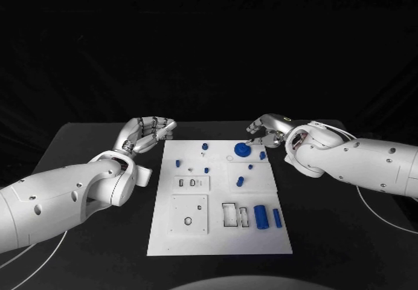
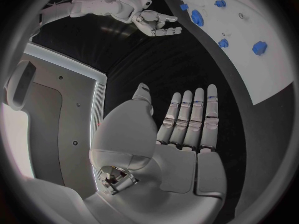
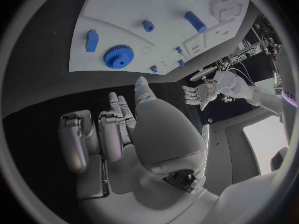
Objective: Assemble the parts on the task board
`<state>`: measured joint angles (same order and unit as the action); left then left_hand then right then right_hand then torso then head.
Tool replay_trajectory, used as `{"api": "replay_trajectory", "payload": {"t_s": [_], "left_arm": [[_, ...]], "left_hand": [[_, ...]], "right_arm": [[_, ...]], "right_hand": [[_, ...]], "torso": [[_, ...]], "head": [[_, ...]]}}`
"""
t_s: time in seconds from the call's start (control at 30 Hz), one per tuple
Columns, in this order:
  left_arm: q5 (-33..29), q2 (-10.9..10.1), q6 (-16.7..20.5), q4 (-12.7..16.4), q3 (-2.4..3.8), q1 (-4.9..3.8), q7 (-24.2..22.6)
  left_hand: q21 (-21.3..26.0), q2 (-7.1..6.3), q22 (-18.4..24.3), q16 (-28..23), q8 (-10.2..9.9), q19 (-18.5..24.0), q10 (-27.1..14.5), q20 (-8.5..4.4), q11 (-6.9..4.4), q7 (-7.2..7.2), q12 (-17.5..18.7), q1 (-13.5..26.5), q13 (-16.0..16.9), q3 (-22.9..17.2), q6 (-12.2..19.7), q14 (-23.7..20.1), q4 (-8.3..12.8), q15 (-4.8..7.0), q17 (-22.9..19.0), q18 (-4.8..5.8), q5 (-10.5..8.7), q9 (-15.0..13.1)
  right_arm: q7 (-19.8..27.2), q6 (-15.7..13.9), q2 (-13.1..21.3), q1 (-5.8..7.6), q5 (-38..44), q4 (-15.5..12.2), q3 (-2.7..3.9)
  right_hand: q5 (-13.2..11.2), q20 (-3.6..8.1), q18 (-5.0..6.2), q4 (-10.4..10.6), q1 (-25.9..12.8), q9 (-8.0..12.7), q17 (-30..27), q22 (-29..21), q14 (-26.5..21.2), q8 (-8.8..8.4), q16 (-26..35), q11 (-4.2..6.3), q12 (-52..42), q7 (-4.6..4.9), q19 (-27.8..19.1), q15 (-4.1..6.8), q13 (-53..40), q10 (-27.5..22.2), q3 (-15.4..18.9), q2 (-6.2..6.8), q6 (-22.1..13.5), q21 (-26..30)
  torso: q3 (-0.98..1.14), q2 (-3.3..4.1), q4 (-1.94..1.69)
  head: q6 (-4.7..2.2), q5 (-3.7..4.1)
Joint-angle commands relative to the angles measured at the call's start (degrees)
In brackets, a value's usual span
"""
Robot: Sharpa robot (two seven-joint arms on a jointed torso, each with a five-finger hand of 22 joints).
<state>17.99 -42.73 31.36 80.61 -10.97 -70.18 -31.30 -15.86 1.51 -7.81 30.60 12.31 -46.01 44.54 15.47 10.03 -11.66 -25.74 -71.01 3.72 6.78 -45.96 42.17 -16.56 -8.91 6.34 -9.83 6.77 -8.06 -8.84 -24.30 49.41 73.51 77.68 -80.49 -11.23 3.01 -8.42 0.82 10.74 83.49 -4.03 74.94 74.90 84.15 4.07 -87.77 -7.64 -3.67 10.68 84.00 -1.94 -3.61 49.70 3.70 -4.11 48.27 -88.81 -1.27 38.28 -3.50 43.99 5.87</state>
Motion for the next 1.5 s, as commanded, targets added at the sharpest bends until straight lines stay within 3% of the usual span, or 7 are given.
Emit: {"api": "replay_trajectory", "payload": {"t_s": [0.03, 0.43, 0.73, 0.83, 0.9, 1.1, 1.5], "left_arm": [[0.3, -0.1, -0.6, 0.2, 0.02, -0.01, -1.1], [0.3, -0.6, -0.4, 0.6, 0.02, -0.02, -1.0], [0.3, -0.7, -0.4, 0.6, 0.03, -0.02, -1.0], [0.3, -0.7, -0.4, 0.6, 0.03, -0.02, -1.0], [0.3, -0.7, -0.4, 0.5, 0.03, -0.02, -1.0], [0.3, -0.6, -0.4, 0.4, 0.02, -0.02, -1.0], [0.3, -0.4, -0.6, 0.2, 0.02, -0.01, -1.0]], "left_hand": [[0.3, 0.21, 0.0, -0.2, 0.3, -0.1, 0.2, 0.08, 0.05, -0.78, 0.2, -0.2, 0.0, 0.3, 0.0, -0.4, -0.1, -0.08, 0.0, -0.65, 0.39, -0.1], [0.3, 0.21, 0.0, -0.2, 0.3, -0.1, 0.2, 0.08, 0.05, -0.78, 0.2, -0.2, 0.0, 0.3, 0.0, -0.4, -0.1, -0.08, 0.0, -0.65, 0.39, -0.1], [0.3, 0.24, 0.1, -0.2, 0.3, -0.1, 0.2, 0.08, 0.04, -0.78, 0.2, -0.2, 0.0, 0.3, 0.0, -0.4, -0.1, -0.08, 0.1, -0.65, 0.41, -0.1], [0.3, 0.33, 0.1, -0.2, 0.3, -0.1, 0.2, 0.08, 0.03, -0.77, 0.2, -0.4, 0.0, 0.3, 0.0, -0.3, -0.1, -0.07, 0.1, -0.66, 0.50, -0.1], [0.3, 0.33, 0.1, -0.2, 0.3, -0.1, 0.2, 0.08, 0.03, -0.77, 0.2, -0.4, 0.0, 0.3, 0.0, -0.3, -0.1, -0.07, 0.1, -0.66, 0.50, -0.1], [0.4, 0.43, 0.1, -0.2, 0.4, -0.1, 0.3, 0.08, 0.02, -0.76, 0.2, -0.6, 0.0, 0.4, 0.0, -0.3, -0.1, -0.07, 0.2, -0.67, 0.55, -0.2], [0.4, 0.50, 0.2, -0.2, 0.4, -0.1, 0.3, 0.09, 0.01, -0.75, 0.2, -0.7, 0.0, 0.4, 0.0, -0.3, -0.1, -0.06, 0.2, -0.67, 0.60, -0.2]], "right_arm": [[-0.6, 3.4, -0.8, -0.56, 5.1, 1.0, 0.01], [-2.9, -1.9, -2.5, -1.43, 9.8, 2.0, 0.02], [-1.9, -6.6, -2.7, -1.47, 9.6, 2.1, 0.03], [-1.8, -5.7, -2.8, -1.48, 9.0, 2.2, 0.03], [-1.9, -5.1, -2.9, -1.48, 8.8, 2.4, 0.03], [-3.1, -3.0, -3.4, -1.48, 8.3, 3.4, 0.03], [-5.0, -0.2, -4.8, -1.56, 8.6, 5.8, 0.03]], "right_hand": [[-0.3, 0.18, 0.03, -0.4, 0.7, 0.1, 5.6, 12.2, 4.0, -0.27, 0.0, 0.29, -0.1, -0.52, 3.7, 0.17, 0.0, -0.3, 0.0, 0.20, -0.4, 0.4], [-0.3, 0.69, 0.15, 0.6, -0.2, 0.3, 5.2, 11.8, 4.0, -0.48, 0.2, 1.89, -4.3, -2.05, 3.3, 0.33, -1.7, 9.5, 0.5, 0.19, -4.2, 0.7], [-0.1, 3.20, -0.06, 1.0, -0.2, -0.1, 4.7, 12.6, 3.9, 0.13, 0.4, 5.36, -17.7, -3.71, 3.9, 3.23, -10.8, 21.4, 1.3, 0.78, -1.8, 0.2], [0.9, 4.74, 0.07, 0.9, -1.2, 0.0, 4.4, 12.2, 3.6, -0.32, 0.6, 7.28, -52.2, -4.21, 3.5, 4.33, -45.9, 13.8, 2.5, 2.30, -1.9, 0.5], [-0.5, 4.25, 0.12, 2.1, -2.2, 0.0, 4.4, 11.9, 3.6, -0.15, 0.6, 8.27, -69.1, -4.72, 3.2, 4.28, -63.9, 17.6, 2.1, 0.30, -2.1, 0.8], [0.3, 4.74, 0.33, 4.2, -7.0, -0.5, 11.9, 11.4, 5.1, 0.39, -1.5, 7.02, -86.3, -5.39, 2.7, 4.59, -86.4, 40.3, 3.0, 0.19, -0.2, 1.2], [8.8, 4.14, -0.82, 1.9, -10.7, -2.6, 15.1, 15.1, 5.9, 0.99, -2.2, 6.90, -86.3, -5.66, 6.0, 4.08, -86.4, 40.3, -1.5, 5.84, 5.4, -1.2]], "torso": [[0.00, 0.01, 0.04], [-0.09, 0.00, -0.01], [0.01, -0.05, 0.08], [0.02, -0.06, 0.07], [-0.01, -0.09, 0.07], [0.00, -0.08, 0.10], [-0.03, -0.05, 0.01]], "head": [[0.02, -0.18], [0.23, -0.24], [0.27, -0.25], [0.29, -0.22], [0.38, -0.12], [0.35, -0.05], [0.39, 0.04]]}}
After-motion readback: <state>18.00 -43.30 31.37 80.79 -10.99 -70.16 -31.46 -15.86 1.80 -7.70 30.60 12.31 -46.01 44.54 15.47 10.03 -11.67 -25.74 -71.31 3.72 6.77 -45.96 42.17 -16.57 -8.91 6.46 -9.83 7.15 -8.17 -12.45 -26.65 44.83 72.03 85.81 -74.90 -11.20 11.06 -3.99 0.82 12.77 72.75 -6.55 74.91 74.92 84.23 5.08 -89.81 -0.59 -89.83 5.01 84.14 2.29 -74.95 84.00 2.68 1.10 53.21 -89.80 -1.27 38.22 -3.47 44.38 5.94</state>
